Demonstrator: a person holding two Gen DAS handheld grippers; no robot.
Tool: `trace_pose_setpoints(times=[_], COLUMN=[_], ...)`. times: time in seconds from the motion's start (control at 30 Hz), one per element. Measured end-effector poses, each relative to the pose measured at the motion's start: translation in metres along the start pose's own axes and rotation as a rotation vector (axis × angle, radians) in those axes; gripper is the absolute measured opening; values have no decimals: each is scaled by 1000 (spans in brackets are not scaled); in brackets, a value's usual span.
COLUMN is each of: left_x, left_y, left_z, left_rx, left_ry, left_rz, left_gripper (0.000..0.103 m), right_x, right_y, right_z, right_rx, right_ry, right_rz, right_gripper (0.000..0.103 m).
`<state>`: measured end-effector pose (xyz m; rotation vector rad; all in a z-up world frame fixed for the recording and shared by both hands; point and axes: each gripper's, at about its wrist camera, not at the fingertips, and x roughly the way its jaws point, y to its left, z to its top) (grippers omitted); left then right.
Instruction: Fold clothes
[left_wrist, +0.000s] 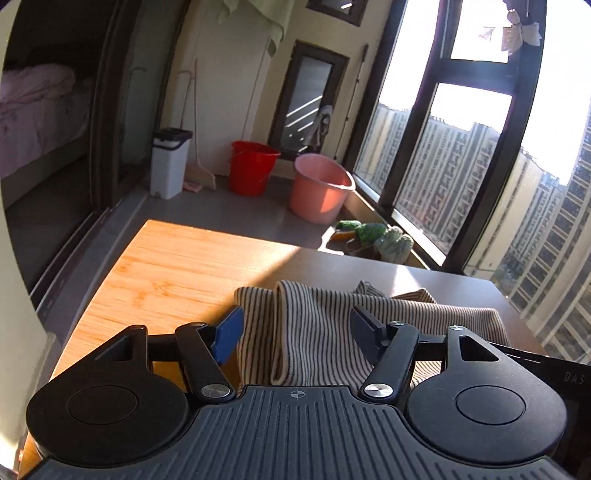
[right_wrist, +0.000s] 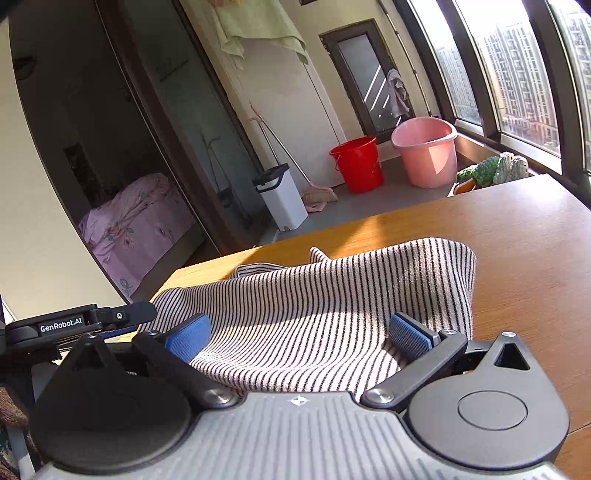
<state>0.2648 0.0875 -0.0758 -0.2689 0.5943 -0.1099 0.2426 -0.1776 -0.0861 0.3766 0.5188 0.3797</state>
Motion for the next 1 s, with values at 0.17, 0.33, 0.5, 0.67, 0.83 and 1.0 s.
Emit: trace_pose_setpoints(times=[0.17,0.33,0.5,0.67,0.83,1.0], left_x=[7,-13,1,-21,-31,0], left_y=[-15,-37,-18,-16,-14,-9], left_z=[-14,-19,-14,-13,-6,-22], left_rx=[86,232,157,142,46,26], left_ry=[-28,-148,-51,-127,-125,24], left_rz=[25,71,114,169,-51,-116], left_gripper=[34,8,8,11,42,40], right_x=[-8,-9,-1,10,13,16], right_y=[-5,-8,-13,-8,18,46], right_z=[-2,-1,2,7,13,49], right_rx=[22,41,68,7,-123,-254], right_ry=[-45,-48,15,127,169,138], right_rz=[13,23,38,38,-42,-124], right_gripper=[103,103,103,103,100,48])
